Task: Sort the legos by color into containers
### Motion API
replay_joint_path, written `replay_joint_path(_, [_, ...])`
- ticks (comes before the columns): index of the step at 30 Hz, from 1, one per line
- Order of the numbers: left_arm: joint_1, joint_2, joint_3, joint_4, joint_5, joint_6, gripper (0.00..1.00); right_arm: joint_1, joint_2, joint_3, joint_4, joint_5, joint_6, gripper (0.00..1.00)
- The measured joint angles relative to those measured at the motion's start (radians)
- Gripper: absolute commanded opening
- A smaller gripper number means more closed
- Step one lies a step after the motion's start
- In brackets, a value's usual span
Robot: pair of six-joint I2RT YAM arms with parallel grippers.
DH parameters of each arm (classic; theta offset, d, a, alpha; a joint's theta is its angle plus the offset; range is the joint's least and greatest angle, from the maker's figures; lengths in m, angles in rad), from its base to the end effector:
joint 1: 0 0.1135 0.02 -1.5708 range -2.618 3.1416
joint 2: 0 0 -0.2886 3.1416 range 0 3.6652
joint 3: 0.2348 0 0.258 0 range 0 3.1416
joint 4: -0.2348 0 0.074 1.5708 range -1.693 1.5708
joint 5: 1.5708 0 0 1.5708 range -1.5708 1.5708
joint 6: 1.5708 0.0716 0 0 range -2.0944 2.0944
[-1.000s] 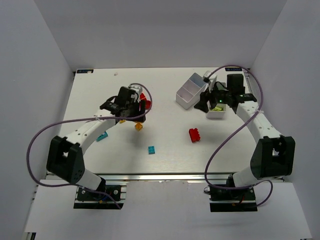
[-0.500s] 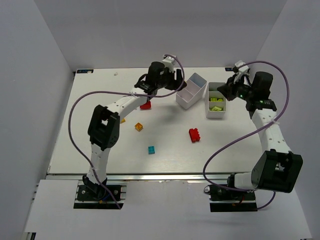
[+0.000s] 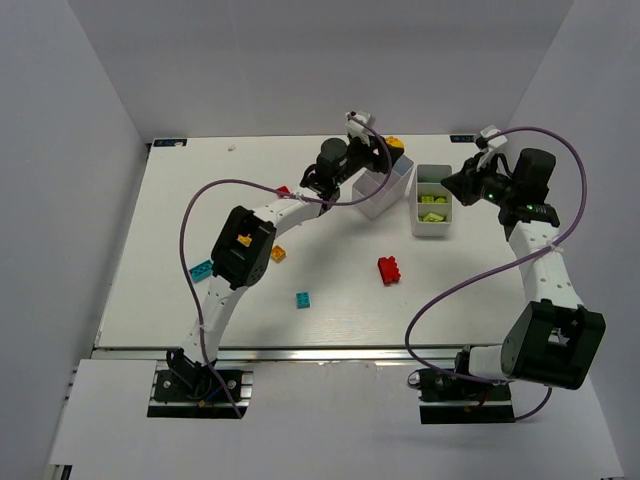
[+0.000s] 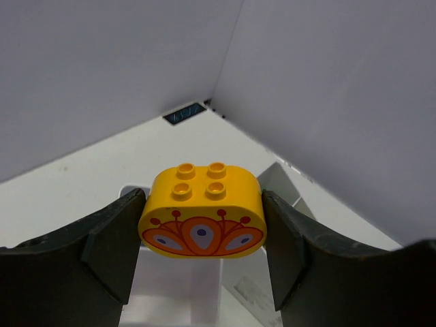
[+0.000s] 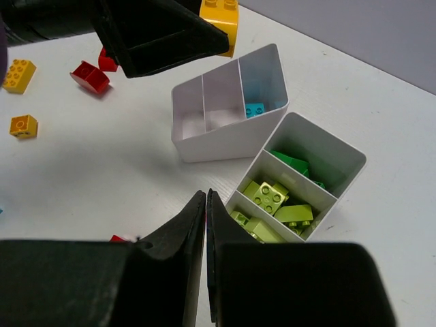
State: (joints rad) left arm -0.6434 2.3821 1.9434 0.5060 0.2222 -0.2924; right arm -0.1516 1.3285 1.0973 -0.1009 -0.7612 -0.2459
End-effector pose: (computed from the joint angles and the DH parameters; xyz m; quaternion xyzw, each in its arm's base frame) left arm 0.4909 -0.3878 0.2696 0.1983 0.6541 -0.3950 0.6138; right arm 0.3314 -0.0007 0.3536 -0.2510 0.7450 0.1901 0.5881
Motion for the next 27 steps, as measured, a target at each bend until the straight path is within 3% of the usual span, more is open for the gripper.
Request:
replay_joint_path(6, [-0.003, 0.098, 0.04, 0.182, -0.002, 0.029, 0.33, -0.017, 0.0, -0.006, 0.005, -0.008, 0.009, 0.09])
replay_joint_path(13, [-0.002, 0.172, 0.099, 0.229, -0.002, 0.035, 0.33, -0.028, 0.001, -0.017, 0.007, -0.021, 0.008, 0.1])
replay_joint_path(22, [-0.003, 0.085, -0.15, 0.288, -0.001, 0.071, 0.34, -0.03, 0.004, -0.049, 0.015, -0.034, 0.003, 0.12])
replay_joint_path(27, [-0.003, 0.073, -0.201, 0.296, -0.001, 0.075, 0.36, -0.03, 0.004, -0.049, 0.015, -0.036, 0.003, 0.12])
